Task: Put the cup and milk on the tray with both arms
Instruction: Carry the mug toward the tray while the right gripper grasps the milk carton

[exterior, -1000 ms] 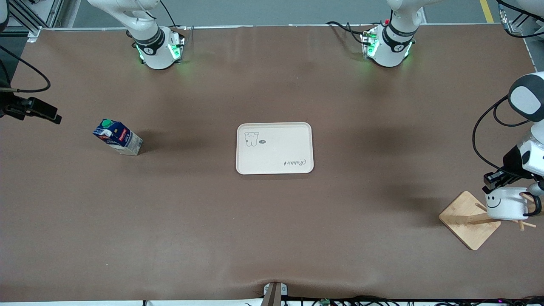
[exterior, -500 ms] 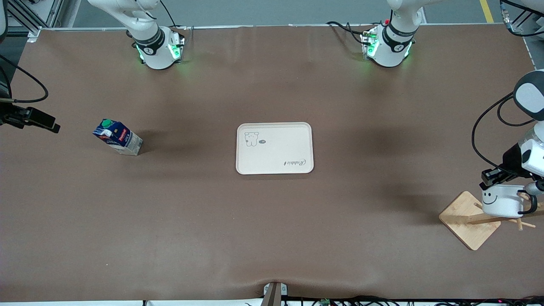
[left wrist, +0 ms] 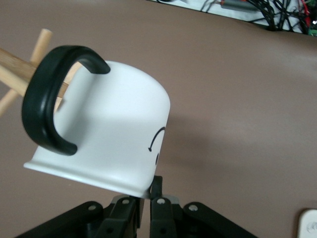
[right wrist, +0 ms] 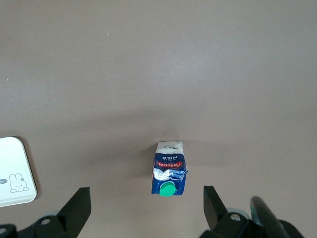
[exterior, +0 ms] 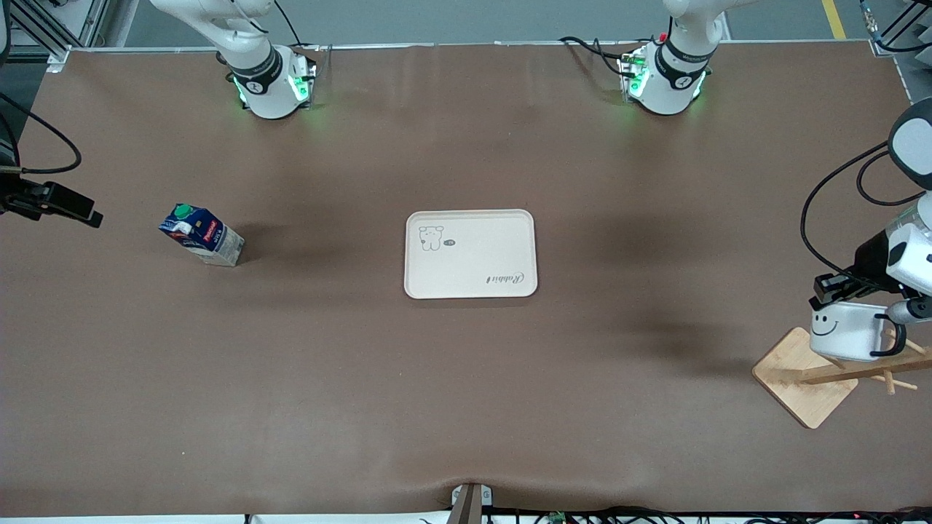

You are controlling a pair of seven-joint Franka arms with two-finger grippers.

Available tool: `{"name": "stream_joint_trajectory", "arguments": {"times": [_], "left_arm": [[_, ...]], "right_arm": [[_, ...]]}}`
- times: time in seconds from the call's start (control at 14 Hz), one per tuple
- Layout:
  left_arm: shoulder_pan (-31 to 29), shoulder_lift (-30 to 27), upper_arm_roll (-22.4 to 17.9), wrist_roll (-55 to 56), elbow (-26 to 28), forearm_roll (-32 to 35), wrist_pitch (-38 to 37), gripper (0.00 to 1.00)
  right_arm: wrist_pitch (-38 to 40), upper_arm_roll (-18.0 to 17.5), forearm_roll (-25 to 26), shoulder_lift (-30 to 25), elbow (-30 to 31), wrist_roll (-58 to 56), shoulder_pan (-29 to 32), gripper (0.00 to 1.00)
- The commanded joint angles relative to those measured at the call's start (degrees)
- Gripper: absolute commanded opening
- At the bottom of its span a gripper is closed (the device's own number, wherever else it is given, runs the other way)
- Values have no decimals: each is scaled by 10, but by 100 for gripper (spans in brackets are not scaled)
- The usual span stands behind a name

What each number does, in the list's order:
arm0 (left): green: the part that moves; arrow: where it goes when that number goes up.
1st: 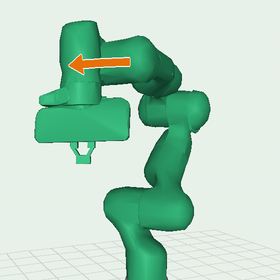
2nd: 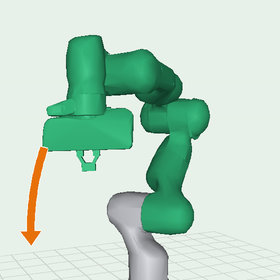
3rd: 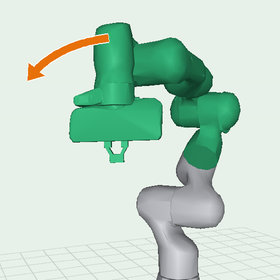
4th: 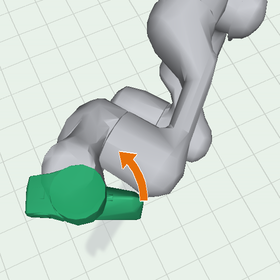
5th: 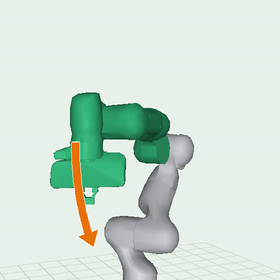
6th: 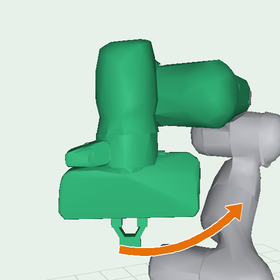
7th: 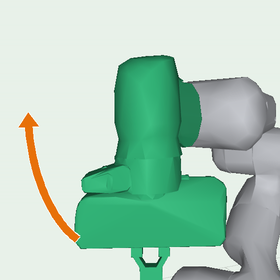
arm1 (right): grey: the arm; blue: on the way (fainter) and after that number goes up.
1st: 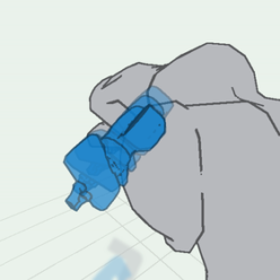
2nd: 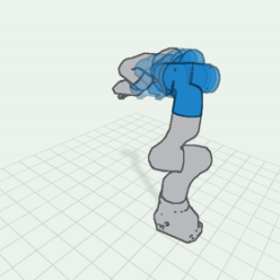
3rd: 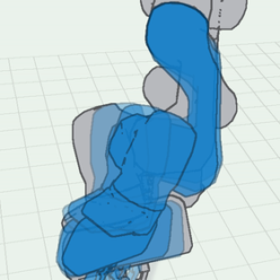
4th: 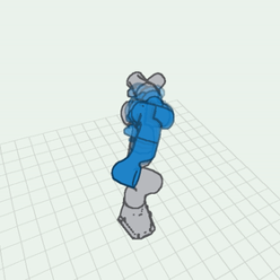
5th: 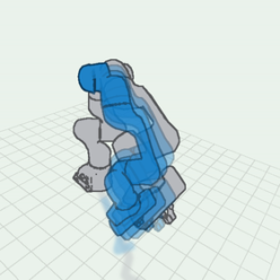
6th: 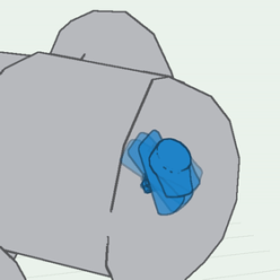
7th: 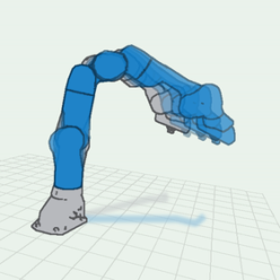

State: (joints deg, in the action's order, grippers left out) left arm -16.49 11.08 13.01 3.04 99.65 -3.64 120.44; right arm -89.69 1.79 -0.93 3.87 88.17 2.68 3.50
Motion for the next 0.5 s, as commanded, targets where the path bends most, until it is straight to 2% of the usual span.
{"name": "stream_joint_trajectory", "arguments": {"times": [0.0,0.21,0.43], "left_arm": [[0,-4,23,11,-24,-2,-51,0],[8,-4,44,48,-28,-2,-78,0],[13,3,83,120,-35,-3,-110,0]], "right_arm": [[12,-3,-6,7,-9,-4,-7,100],[28,-3,-6,6,0,1,-21,100],[57,-2,-6,4,9,2,-18,100]]}}
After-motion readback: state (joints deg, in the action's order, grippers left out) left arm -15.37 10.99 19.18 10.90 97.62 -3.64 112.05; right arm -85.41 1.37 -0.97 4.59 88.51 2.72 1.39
